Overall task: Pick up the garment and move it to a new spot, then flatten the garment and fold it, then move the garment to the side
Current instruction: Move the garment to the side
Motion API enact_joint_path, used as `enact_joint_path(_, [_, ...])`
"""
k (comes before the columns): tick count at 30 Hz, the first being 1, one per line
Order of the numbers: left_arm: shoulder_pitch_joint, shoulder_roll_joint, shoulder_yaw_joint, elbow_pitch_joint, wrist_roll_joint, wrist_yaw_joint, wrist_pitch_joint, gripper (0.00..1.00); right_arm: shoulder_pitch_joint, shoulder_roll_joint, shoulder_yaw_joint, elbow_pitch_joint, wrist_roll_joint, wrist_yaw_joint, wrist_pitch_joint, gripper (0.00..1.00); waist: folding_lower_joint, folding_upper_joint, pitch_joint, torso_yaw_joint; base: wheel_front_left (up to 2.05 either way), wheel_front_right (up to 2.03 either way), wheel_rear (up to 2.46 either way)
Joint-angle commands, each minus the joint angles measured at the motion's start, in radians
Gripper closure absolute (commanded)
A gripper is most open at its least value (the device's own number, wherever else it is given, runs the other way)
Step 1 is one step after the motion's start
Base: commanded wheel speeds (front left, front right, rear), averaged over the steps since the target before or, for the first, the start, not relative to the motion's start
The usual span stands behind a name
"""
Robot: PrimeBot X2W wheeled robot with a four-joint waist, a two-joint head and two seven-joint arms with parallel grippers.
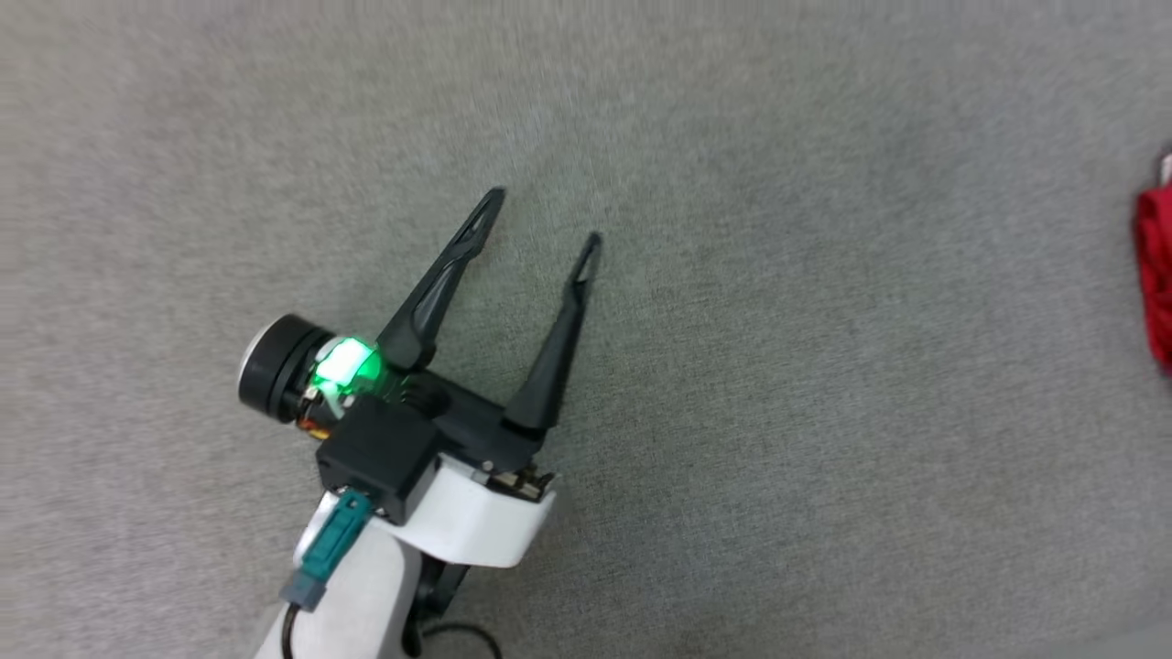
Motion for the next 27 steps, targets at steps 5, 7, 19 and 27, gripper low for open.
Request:
enact_joint_path(5, [0.075, 0.005, 0.073, 0.041, -0.049, 0.037, -0.013, 0.0, 0.034, 0.101, -0.016, -0.166, 0.056, -0.001, -0.053, 0.0, 0.0, 0.0, -0.187, 0.036, 0.0, 0.0, 0.0])
enact_joint_path(7, [0.102, 0.01, 0.102, 0.04, -0.058, 0.05, -0.014, 0.0, 0.06, 0.156, -0.025, -0.238, 0.082, -0.001, -0.071, 0.0, 0.0, 0.0, -0.225, 0.048, 0.0, 0.0, 0.0])
enact_joint_path(19, [0.248, -0.012, 0.23, 0.076, -0.137, 0.078, -0.013, 0.0, 0.335, 0.537, -0.054, -0.562, 0.172, -0.001, -0.275, 0.0, 0.0, 0.0, -0.38, 0.135, 0.0, 0.0, 0.0])
enact_joint_path(27, [0.292, -0.03, 0.256, 0.127, -0.15, 0.064, -0.013, 0.0, 0.456, 0.644, -0.02, -0.519, 0.231, -0.001, -0.371, 0.0, 0.0, 0.0, -0.425, 0.171, 0.0, 0.0, 0.0])
